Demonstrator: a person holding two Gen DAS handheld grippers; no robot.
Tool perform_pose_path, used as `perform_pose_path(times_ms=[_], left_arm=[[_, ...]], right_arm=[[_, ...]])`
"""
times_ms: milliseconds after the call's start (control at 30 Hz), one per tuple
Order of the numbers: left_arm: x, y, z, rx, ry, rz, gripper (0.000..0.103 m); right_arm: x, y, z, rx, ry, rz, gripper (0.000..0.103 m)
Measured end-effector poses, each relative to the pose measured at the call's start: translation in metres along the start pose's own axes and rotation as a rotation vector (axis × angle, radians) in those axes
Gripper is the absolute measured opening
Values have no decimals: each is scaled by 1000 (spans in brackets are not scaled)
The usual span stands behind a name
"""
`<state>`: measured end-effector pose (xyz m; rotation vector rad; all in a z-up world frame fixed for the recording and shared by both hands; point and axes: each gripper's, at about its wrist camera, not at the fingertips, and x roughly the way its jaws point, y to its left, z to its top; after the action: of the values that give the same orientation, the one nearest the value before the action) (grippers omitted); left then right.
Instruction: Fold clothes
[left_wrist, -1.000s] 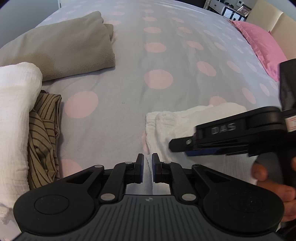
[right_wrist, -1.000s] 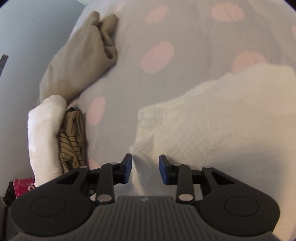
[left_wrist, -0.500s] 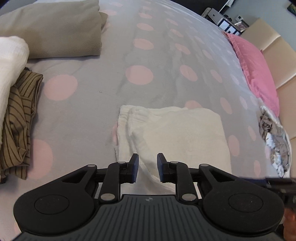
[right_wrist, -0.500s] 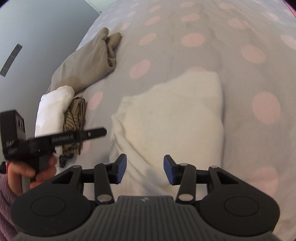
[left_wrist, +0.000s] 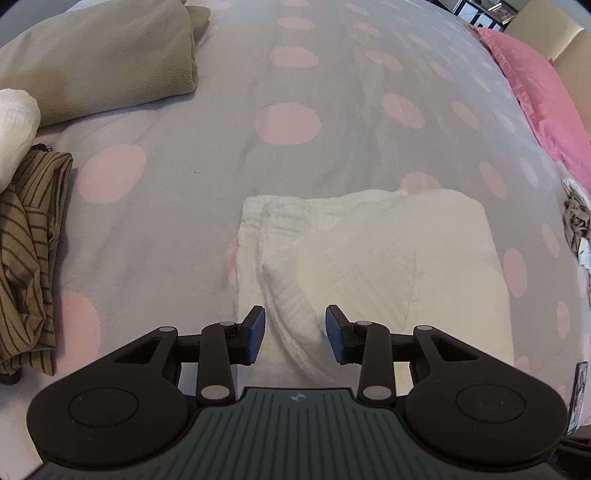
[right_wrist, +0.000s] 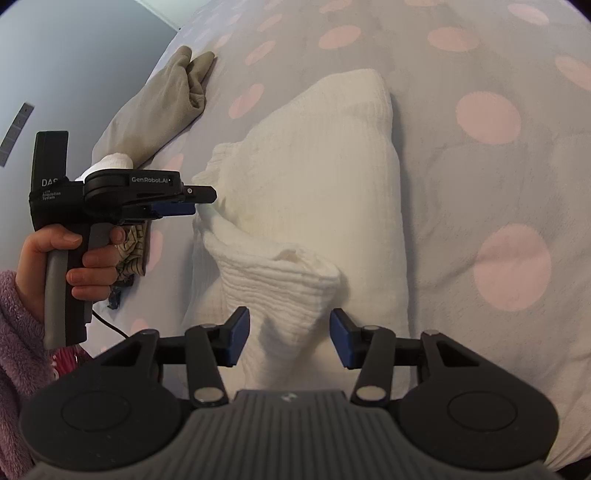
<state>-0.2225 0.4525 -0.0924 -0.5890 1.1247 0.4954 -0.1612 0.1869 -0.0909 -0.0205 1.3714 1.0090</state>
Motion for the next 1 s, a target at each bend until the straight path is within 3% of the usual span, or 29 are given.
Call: perform_pose_path(times_ms=[67,100,200,367,467,600,833,1000], left_arm=[[2,-3,2,12,-8,14,31],[2,-5,3,22,-14,24,21],[0,-11,5,50,-38,44,5],[-17,-15,13,63,-92,16,4],[-24,-14,15,80,-104,24,4],[-24,-13,13,114,-100,71,3],[-10,-11,5,186,-62,162,3],[2,-13,-6,258,-58,230,3]], right_arm=[[-1,2,-1,-1,-20,3,27],[-3,4,-2,-13,-28,9,19],[-14,18,-9,-72,-44,70,9],[-24,58,-29,-223,-25,211,7],[-18,87,-44,-341,4,238,7],[7,113,-61,-449,39,202,7],[64,132,-83,-519,126,123,6],[87,135,-94,-521,133,98,6]])
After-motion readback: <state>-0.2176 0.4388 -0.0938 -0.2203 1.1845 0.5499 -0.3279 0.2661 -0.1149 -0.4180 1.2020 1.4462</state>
